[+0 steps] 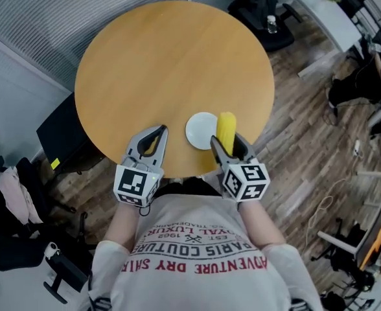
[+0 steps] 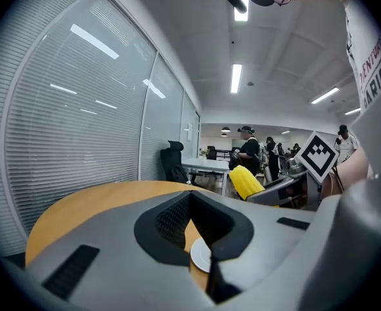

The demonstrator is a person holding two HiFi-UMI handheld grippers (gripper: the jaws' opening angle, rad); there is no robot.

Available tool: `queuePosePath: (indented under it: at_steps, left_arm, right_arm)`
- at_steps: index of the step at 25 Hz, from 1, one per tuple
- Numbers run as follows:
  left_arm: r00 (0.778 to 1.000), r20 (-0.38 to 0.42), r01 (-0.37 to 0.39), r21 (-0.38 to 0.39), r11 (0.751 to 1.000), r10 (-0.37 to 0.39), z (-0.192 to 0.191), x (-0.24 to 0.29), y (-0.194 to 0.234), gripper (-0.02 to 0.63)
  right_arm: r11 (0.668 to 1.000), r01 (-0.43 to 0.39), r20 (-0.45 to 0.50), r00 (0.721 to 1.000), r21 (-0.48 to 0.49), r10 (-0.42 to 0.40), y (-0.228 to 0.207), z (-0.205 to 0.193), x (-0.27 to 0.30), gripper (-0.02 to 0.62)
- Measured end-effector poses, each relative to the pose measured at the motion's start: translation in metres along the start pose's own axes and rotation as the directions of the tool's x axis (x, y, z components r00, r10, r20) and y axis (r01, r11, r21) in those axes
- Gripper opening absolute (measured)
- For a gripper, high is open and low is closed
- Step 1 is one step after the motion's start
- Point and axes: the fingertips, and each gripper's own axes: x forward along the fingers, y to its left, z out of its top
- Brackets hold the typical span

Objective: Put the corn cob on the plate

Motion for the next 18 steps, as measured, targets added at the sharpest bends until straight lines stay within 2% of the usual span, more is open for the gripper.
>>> queuePosePath:
  at_steps: [7, 11, 13, 18]
  left_arm:
    - [0.999, -0.026, -0.038, -0.049, 0.998, 0.037, -0.026, 0.012, 0.005, 0.032]
    - [0.998, -0.046, -0.055, -0.064, 0.996, 0.052, -0.042, 0.016, 0.005, 0.032]
    - [0.996, -0.070, -0.069, -0.098, 0.993, 0.062, -0.050, 0.018, 0.001, 0.032]
    - [0.988, -0.113, -0.116, -0.130, 0.985, 0.101, -0.071, 0.019, 0.004, 0.032]
  right_arm:
    - [0.999, -0.036, -0.208, 0.978, -0.034, 0.028, -0.018, -0.049, 0.046, 0.262]
    - [0.997, -0.065, -0.308, 0.950, -0.037, 0.051, -0.025, -0.081, 0.072, 0.262]
    - [0.996, -0.075, -0.353, 0.934, -0.039, 0.057, -0.032, -0.094, 0.082, 0.262]
    - [0.995, -0.092, -0.435, 0.898, -0.050, 0.061, -0.042, -0.123, 0.108, 0.262]
